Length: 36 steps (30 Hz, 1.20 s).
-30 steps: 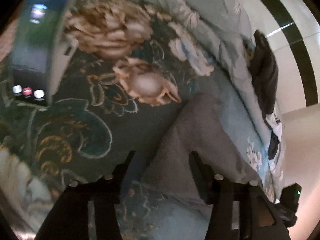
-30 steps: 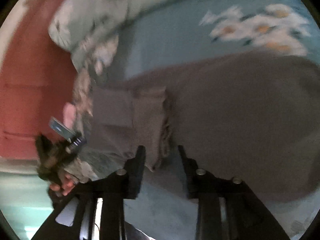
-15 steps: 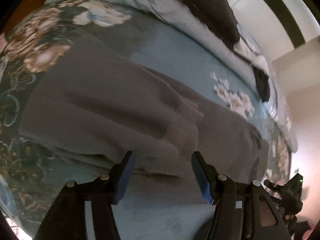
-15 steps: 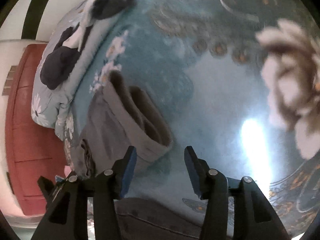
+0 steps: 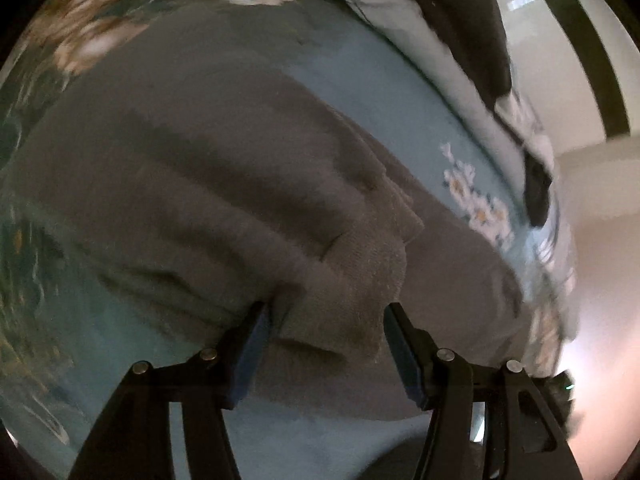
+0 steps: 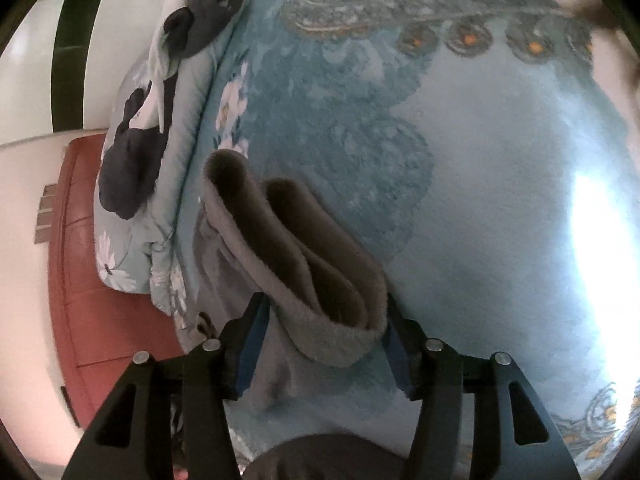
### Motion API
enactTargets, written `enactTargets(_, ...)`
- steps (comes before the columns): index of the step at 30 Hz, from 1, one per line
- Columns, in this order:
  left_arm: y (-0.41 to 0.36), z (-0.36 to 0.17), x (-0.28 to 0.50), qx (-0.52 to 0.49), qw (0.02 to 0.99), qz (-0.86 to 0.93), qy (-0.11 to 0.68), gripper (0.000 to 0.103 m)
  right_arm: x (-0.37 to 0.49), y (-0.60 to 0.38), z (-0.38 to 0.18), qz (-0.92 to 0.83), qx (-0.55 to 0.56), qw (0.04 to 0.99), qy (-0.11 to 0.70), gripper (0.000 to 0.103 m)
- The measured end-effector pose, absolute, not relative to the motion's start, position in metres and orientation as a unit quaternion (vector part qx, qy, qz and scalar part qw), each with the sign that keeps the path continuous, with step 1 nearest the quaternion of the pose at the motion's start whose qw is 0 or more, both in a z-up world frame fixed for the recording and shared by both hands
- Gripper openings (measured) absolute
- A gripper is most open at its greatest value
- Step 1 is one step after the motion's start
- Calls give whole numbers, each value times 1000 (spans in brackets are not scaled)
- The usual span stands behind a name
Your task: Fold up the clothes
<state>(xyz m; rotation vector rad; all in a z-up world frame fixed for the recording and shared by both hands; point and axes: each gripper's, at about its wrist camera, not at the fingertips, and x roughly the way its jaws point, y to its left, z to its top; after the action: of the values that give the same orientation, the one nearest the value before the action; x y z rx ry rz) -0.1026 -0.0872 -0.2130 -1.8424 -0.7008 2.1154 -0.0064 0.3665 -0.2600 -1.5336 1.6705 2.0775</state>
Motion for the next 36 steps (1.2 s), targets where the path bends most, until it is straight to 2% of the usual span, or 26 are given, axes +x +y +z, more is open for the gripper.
enactTargets(1, -92, -212, -98, -629, 122, 725, -251, 63, -9, 364, -257, 680, -499, 38, 535, 54)
enactTargets(3, -102, -211, -88, -624, 118, 725, -268, 63, -16, 360, -250, 691, -498, 47, 522, 41)
enactTargets(4, -106, -209, -84, -621, 116, 727, -269, 64, -18, 359, -246, 695, -497, 49, 517, 31)
enactTargets(5, -109, -207, -79, -617, 113, 730, -270, 64, -20, 358, -240, 700, -496, 50, 511, 27)
enactTargets(8, -120, -203, -71, -609, 109, 736, -275, 64, -27, 349, -217, 720, -493, 53, 485, 22)
enactTargets(15, -143, -209, -68, -601, 106, 736, -295, 64, -65, 287, -120, 798, -462, -12, 386, 20)
enactTargets(19, -170, -203, -66, -577, 104, 737, -338, 64, -98, 220, -69, 833, -453, -68, 311, 20)
enactTargets(23, -203, -198, -61, -547, 94, 737, -386, 67, -127, 139, -42, 845, -455, -127, 249, 20)
enactTargets(28, -241, -203, -53, -522, 78, 730, -434, 68, -159, 33, -48, 836, -486, -181, 180, 19)
enactTargets(36, -289, -224, -37, -493, 41, 710, -501, 68, -173, -95, -131, 784, -577, -208, 92, 19)
